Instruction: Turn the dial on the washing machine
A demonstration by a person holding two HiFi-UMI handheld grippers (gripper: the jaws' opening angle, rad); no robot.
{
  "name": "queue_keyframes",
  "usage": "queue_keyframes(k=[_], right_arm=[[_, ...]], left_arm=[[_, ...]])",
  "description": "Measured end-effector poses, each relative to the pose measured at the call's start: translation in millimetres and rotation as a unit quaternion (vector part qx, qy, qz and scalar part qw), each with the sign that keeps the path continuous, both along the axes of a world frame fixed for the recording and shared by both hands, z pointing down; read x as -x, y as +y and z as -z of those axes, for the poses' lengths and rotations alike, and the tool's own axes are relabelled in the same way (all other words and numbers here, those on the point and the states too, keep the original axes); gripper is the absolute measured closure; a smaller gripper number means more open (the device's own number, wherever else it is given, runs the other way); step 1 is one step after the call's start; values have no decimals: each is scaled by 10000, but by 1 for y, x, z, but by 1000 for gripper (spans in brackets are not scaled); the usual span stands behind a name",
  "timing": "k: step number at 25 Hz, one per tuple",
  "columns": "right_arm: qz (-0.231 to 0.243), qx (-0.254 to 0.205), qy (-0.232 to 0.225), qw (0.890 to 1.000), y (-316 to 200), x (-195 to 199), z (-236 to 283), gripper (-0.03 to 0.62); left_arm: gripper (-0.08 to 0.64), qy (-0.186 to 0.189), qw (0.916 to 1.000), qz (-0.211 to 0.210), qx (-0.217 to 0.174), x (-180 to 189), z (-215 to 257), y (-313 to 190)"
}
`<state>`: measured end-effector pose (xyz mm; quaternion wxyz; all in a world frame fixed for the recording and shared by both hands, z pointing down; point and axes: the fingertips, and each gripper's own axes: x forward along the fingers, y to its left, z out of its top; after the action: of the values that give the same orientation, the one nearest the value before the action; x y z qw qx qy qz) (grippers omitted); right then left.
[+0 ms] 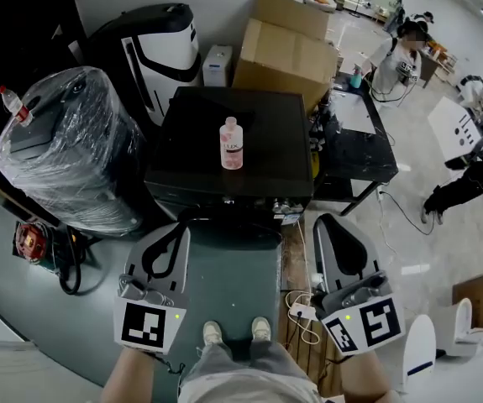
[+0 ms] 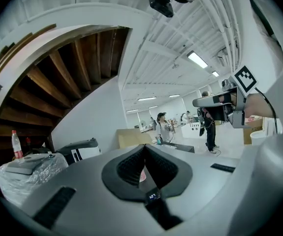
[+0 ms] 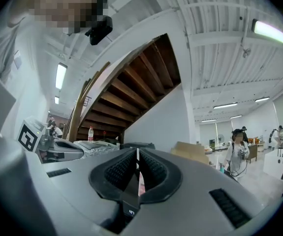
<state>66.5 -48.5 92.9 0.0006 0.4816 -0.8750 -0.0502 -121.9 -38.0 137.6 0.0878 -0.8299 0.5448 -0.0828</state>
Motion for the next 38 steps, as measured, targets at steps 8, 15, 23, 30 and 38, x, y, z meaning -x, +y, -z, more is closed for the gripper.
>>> queue_keyframes(k=[8,15,23,30,38], right_arm=[[288,-212,281,9990,28,15,21,551],[546,-261,331,9976,48,26,28,552],[682,-129,343,9970,58,32,21,555],[681,-57,344,9971,59,32,20,555],[650,-77,370,9972,55,32,18,555]], left_arm=[[541,-19,9999,-35,-156,1,27,28],[541,-24,9999,-102,-105,0,28,47],[541,-60,9997,-229,-35,-6,24,56],[541,-240,9990,-360,-85,-11,29,58],[541,-319,9986,-405,-80,-11,27,59]])
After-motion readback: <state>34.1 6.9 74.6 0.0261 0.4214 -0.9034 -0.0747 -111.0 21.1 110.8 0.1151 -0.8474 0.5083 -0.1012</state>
